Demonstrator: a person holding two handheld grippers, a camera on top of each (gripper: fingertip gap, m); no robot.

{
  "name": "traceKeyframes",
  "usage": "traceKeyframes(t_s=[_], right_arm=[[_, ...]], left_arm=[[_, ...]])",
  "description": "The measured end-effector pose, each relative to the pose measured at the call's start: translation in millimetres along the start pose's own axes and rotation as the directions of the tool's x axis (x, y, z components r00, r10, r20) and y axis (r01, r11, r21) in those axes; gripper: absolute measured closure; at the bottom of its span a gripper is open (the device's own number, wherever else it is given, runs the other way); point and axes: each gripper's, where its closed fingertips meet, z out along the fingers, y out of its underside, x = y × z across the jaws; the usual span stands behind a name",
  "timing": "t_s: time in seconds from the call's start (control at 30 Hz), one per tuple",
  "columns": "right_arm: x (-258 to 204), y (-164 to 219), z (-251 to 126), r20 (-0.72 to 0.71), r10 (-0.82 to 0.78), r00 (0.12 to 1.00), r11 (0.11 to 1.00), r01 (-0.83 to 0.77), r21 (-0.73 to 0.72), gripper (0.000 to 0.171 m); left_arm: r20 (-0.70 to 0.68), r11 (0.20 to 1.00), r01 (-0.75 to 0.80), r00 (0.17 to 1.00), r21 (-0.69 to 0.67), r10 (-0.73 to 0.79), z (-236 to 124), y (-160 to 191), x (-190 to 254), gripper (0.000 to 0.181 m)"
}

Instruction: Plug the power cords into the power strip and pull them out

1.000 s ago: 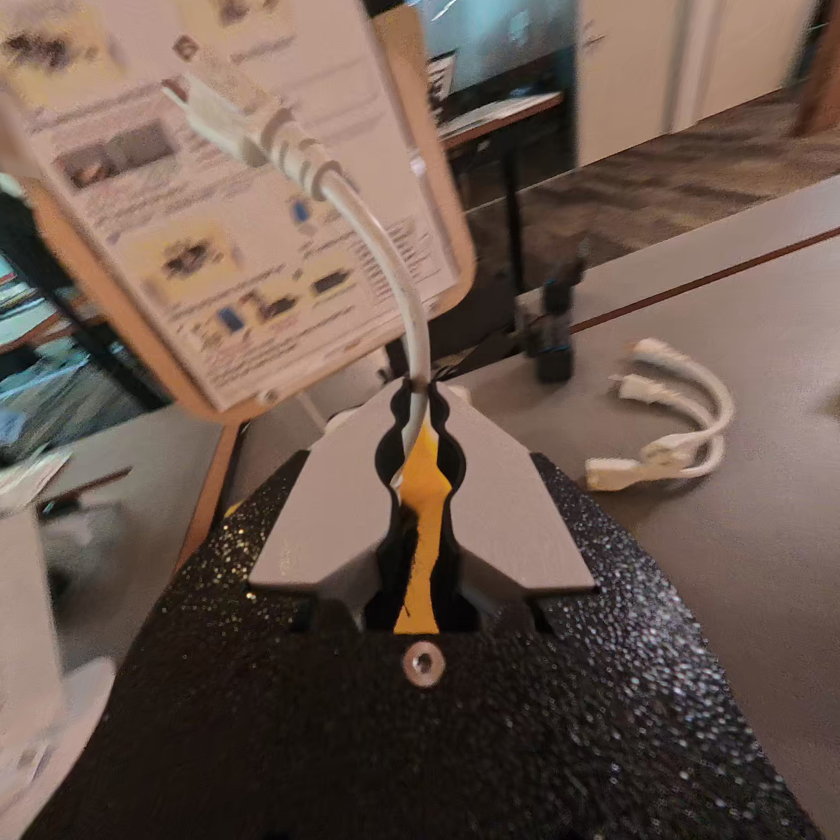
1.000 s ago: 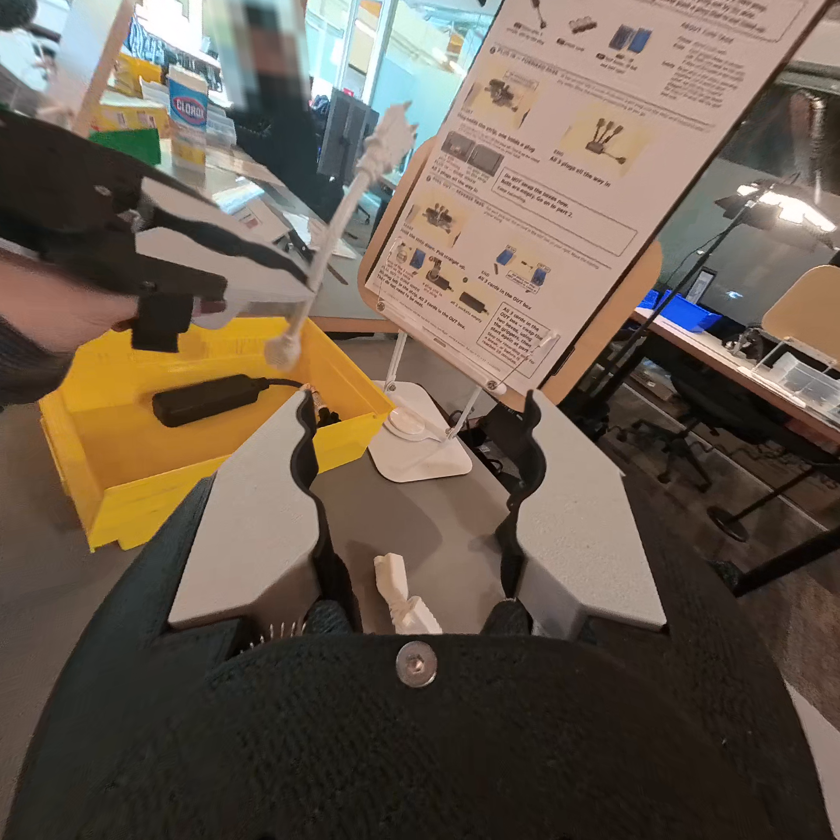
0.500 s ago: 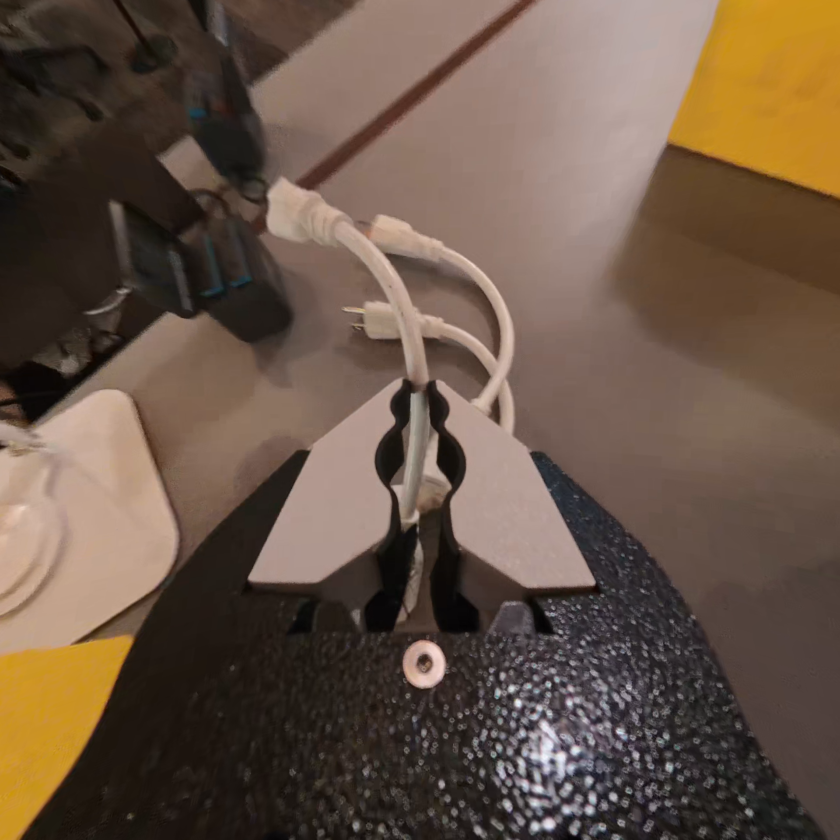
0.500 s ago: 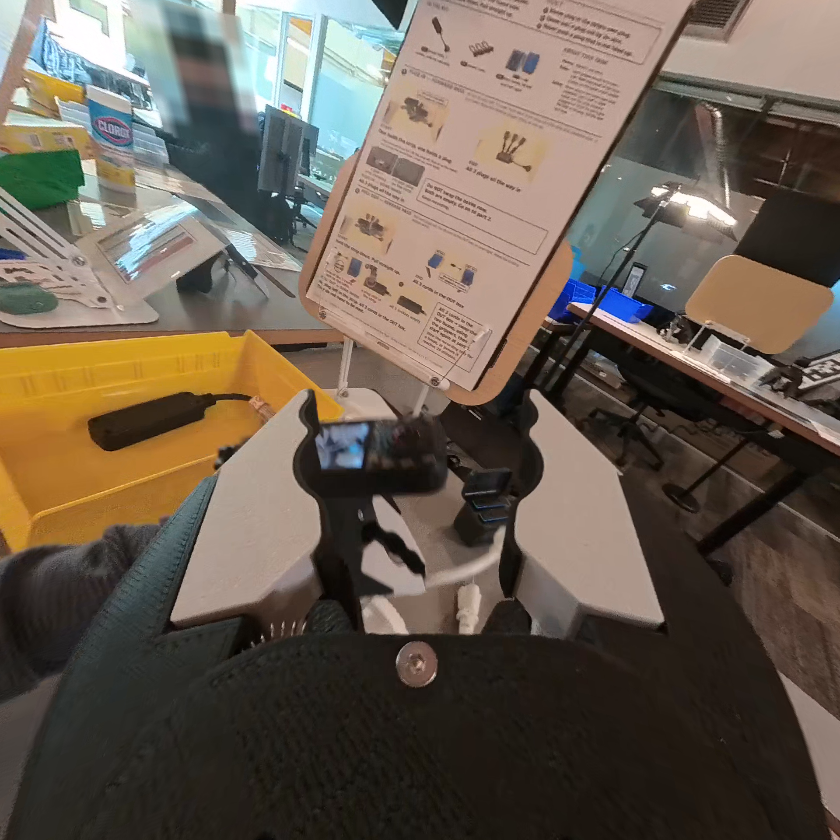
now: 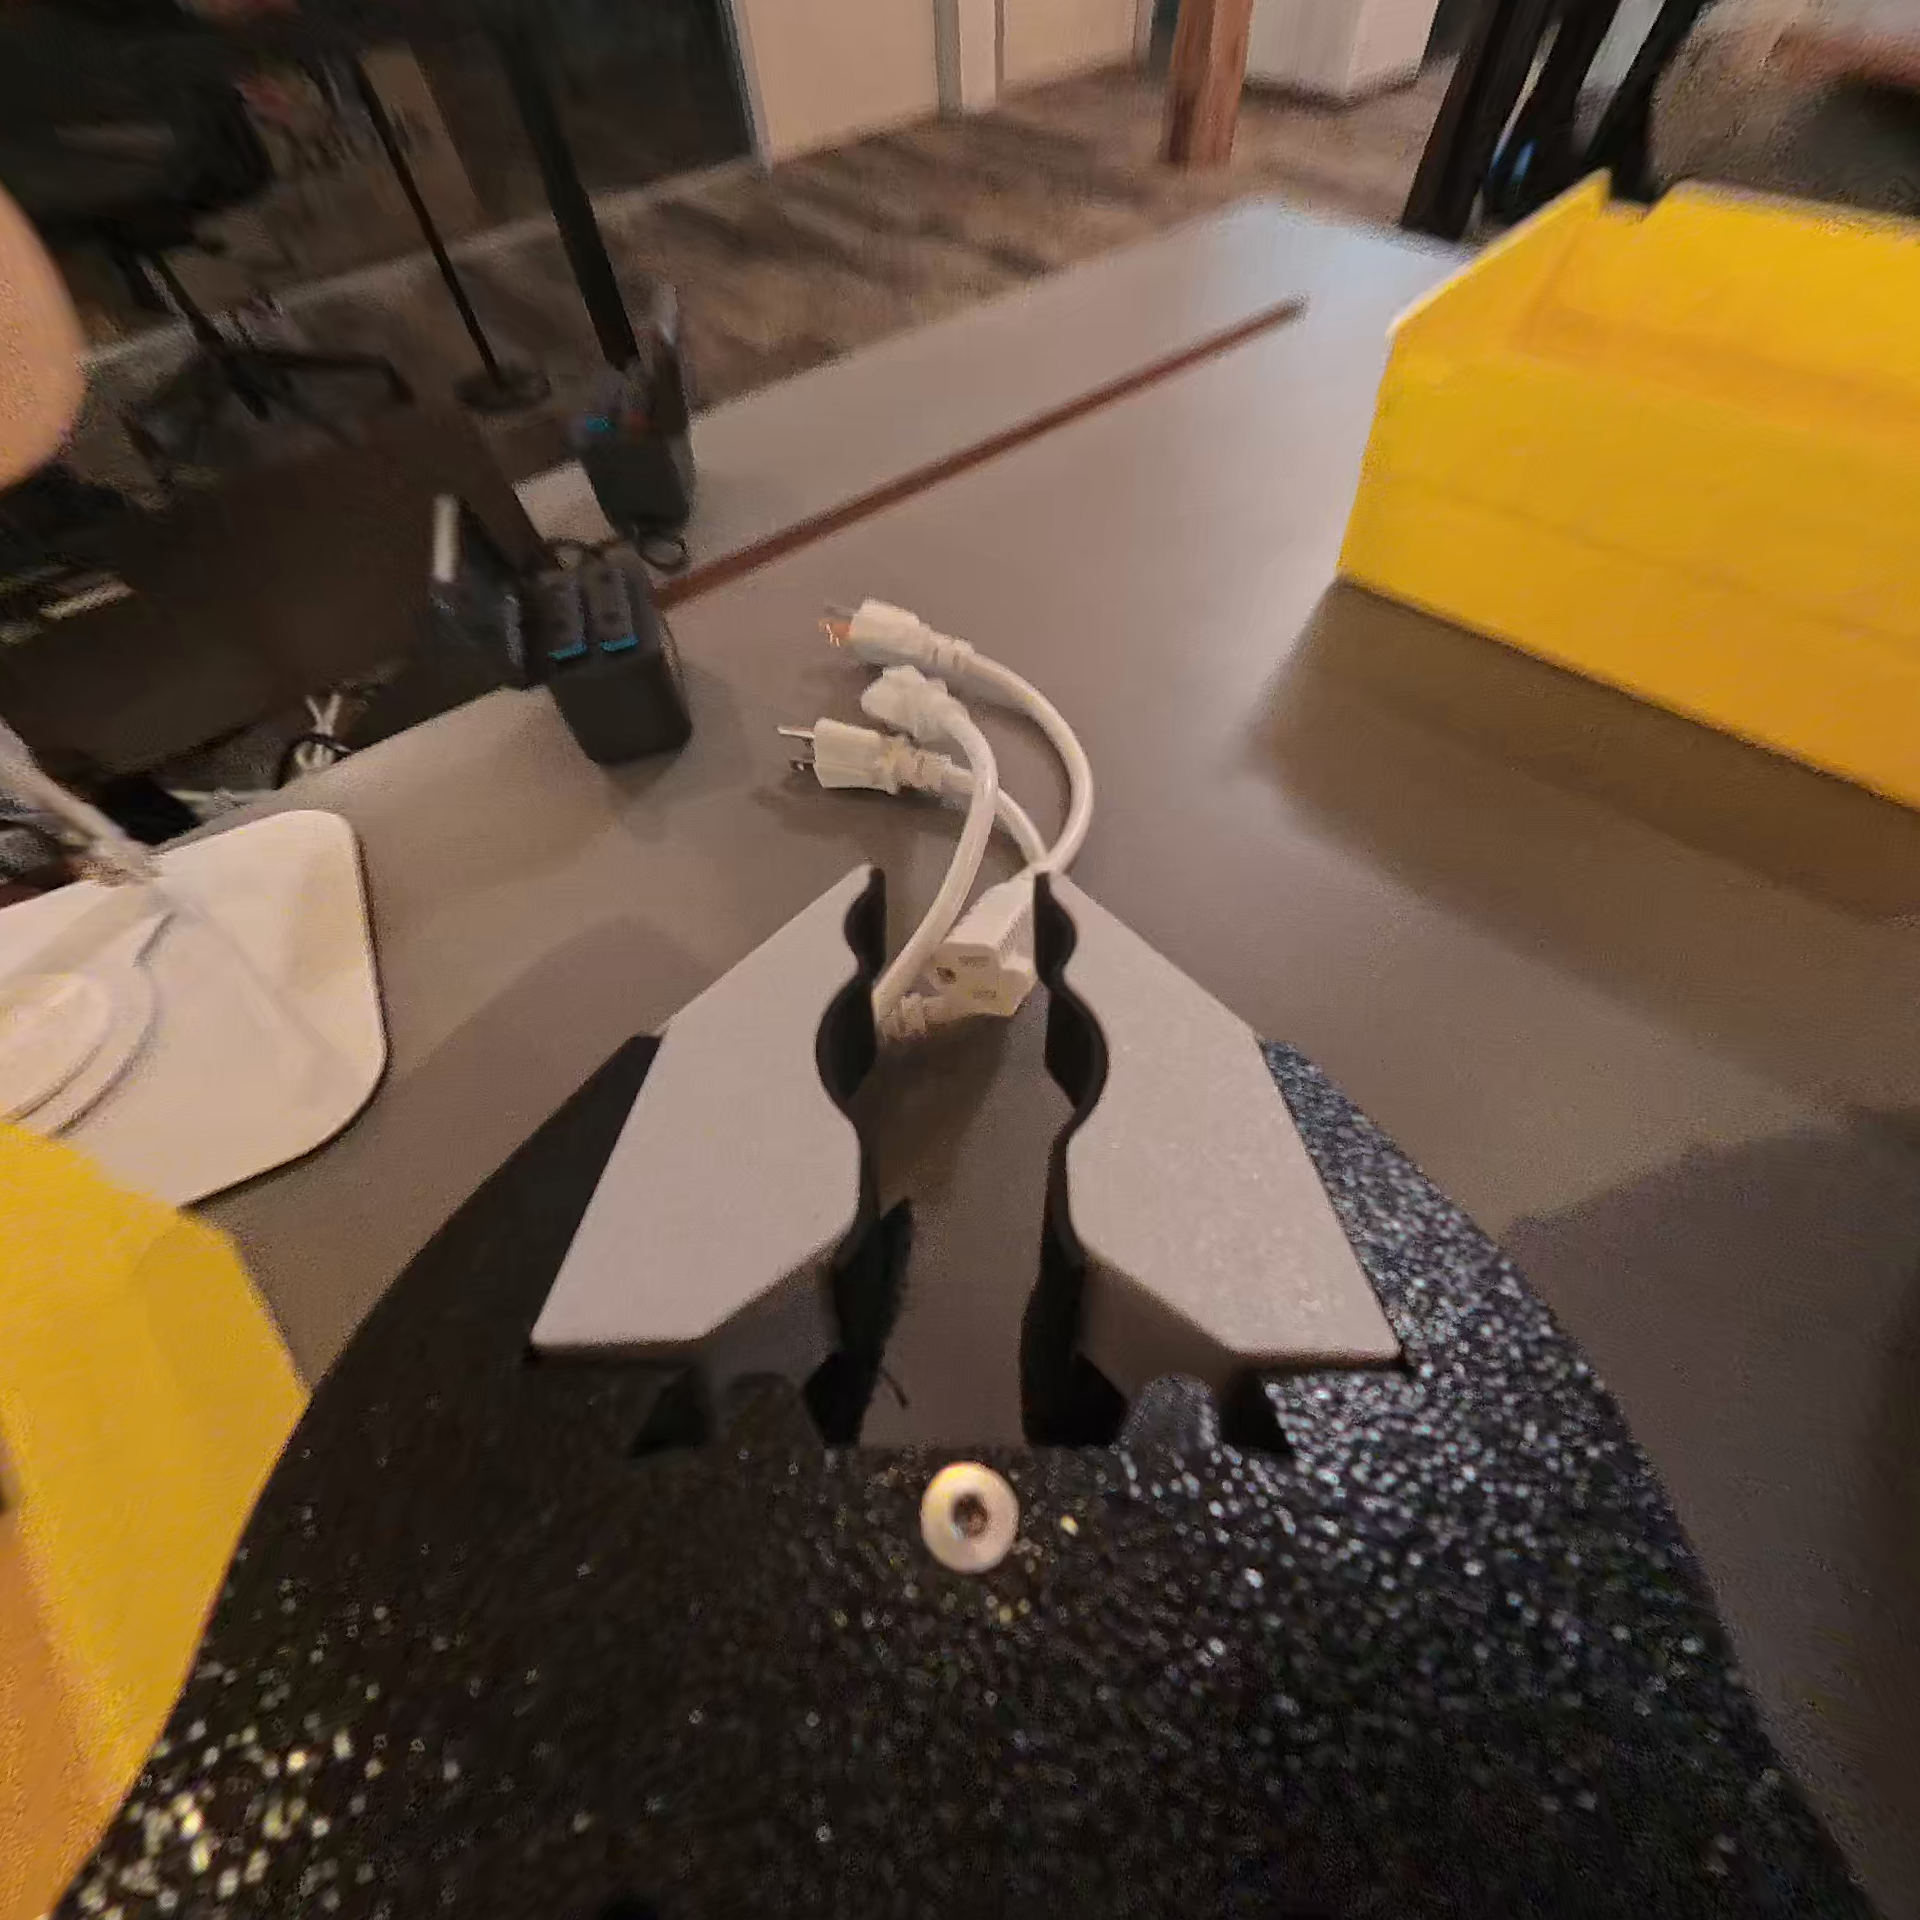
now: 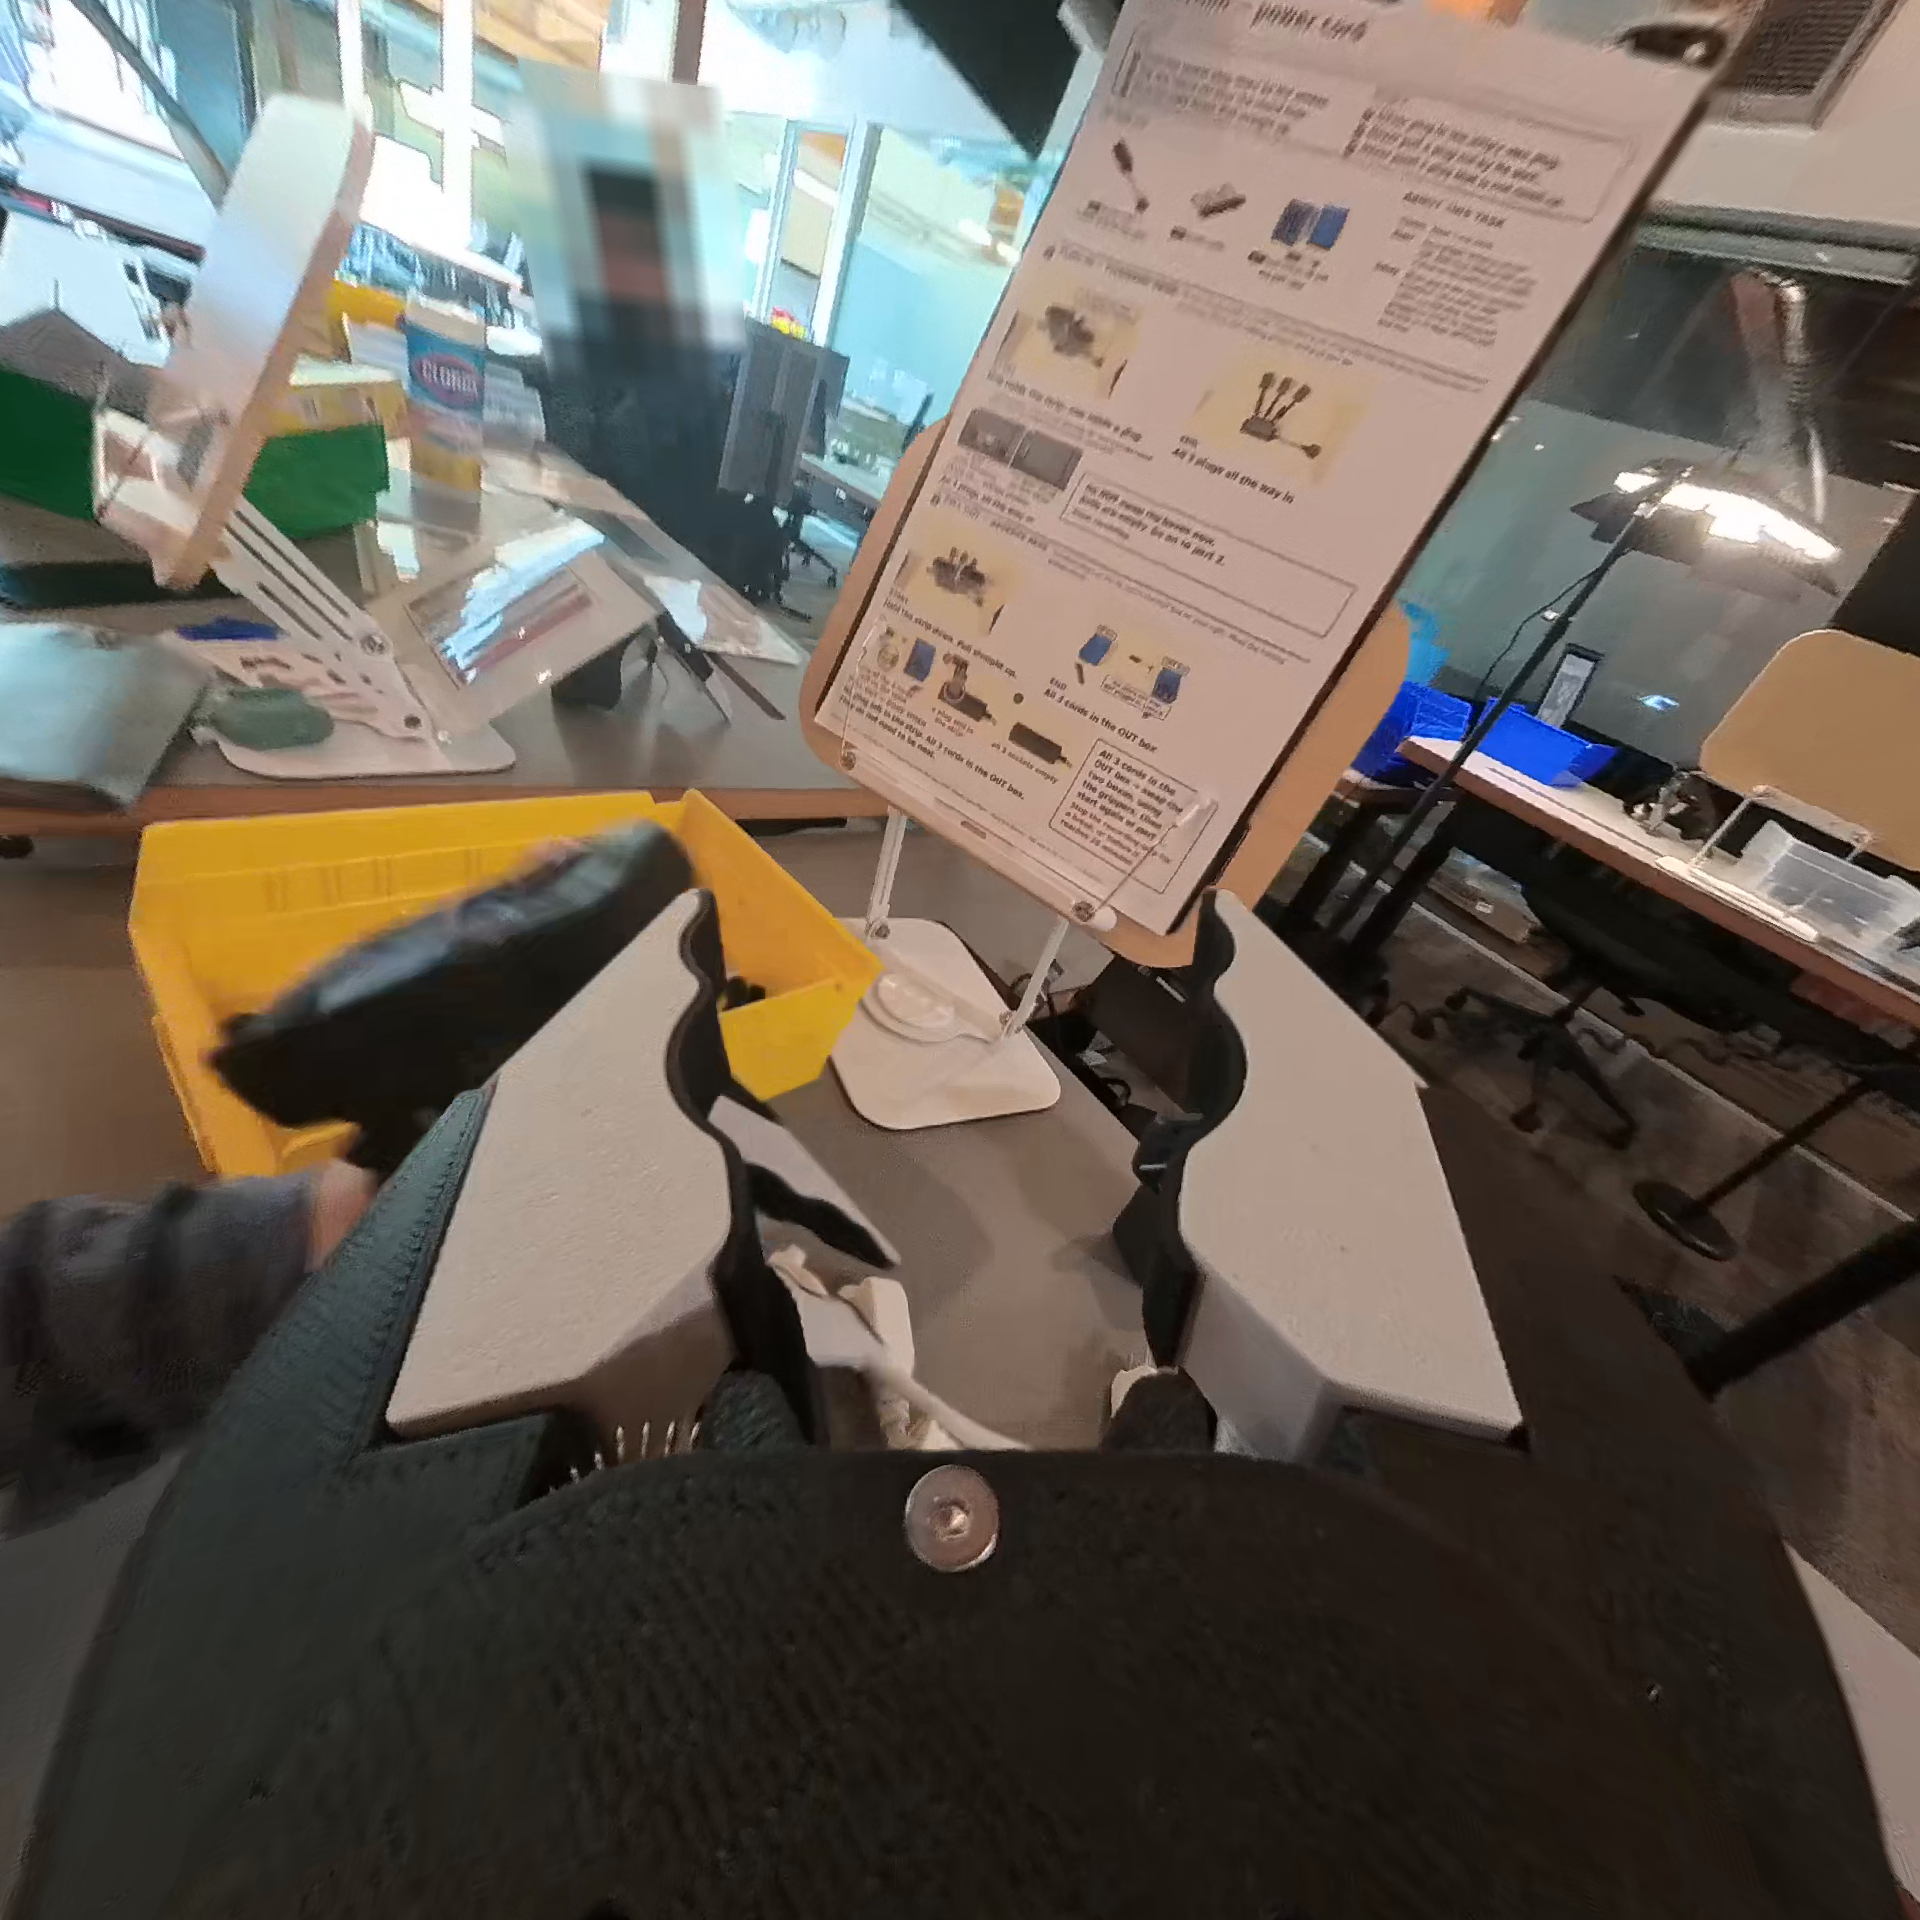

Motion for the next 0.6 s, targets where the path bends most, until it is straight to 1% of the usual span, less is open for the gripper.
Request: traceKeyframes(t_s=[0.07, 0.13, 0.17, 0.2, 0.23, 0.3, 0.33, 0.4, 0.47, 0.53, 0.6], right_arm=[[8.3, -2.6, -5.3, -0.019, 0.021, 1.000, 1.000, -0.020, 0.015, 0.082], [12.5, 1.0, -2.5, -0.032, 0.027, 0.999, 1.000, -0.027, 0.005, 0.082], [12.1, 5.1, 1.9, -0.033, 0.026, 0.999, 1.000, -0.027, -0.010, 0.082], [9.9, 10.2, 7.4, -0.029, 0.021, 0.999, 0.999, -0.022, -0.033, 0.082], [7.0, 15.2, 12.9, -0.024, 0.013, 1.000, 0.998, -0.015, -0.054, 0.082], [-0.5, 21.7, 22.8, -0.014, -0.008, 1.000, 0.997, 0.007, -0.079, 0.082], [-4.9, 24.3, 27.1, -0.005, -0.016, 1.000, 0.996, 0.016, -0.088, 0.082], [-12.9, 28.5, 34.1, 0.010, -0.031, 0.999, 0.994, 0.032, -0.102, 0.082], [-17.7, 32.8, 39.7, 0.015, -0.048, 0.999, 0.992, 0.049, -0.117, 0.082], [-20.2, 37.8, 44.1, 0.018, -0.056, 0.998, 0.989, 0.058, -0.136, 0.082], [-22.0, 42.7, 47.9, 0.021, -0.061, 0.998, 0.986, 0.064, -0.153, 0.082]], left_arm=[[0.024, 0.995, 0.028, 0.999, 0.099, -0.031, -44.9, -12.0, -4.9, 0.159], [0.136, 0.988, 0.042, 0.989, 0.146, -0.062, -88.1, -13.8, -33.3, 0.160], [0.230, 0.990, 0.047, 0.970, 0.135, -0.078, -107.9, -7.7, -58.0, 0.160], [0.341, 0.993, 0.066, 0.935, 0.097, -0.095, -126.0, 4.5, -88.5, 0.158], [0.428, 0.994, 0.105, 0.897, 0.042, -0.113, -140.5, 21.4, -117.8, 0.151], [0.510, 0.979, 0.199, 0.847, -0.043, -0.149, -155.2, 55.3, -164.8, 0.139], [0.520, 0.972, 0.214, 0.844, -0.098, -0.133, -154.6, 70.8, -181.7, 0.137], [0.515, 0.947, 0.194, 0.857, -0.256, -0.037, -143.1, 102.1, -205.8, 0.133], [0.460, 0.915, 0.180, 0.888, -0.362, 0.007, -121.5, 123.2, -216.4, 0.128], [0.420, 0.902, 0.165, 0.908, -0.400, 0.020, -100.2, 131.5, -227.2, 0.127], [0.367, 0.904, 0.126, 0.929, -0.408, 0.036, -80.7, 131.7, -235.1, 0.128]])
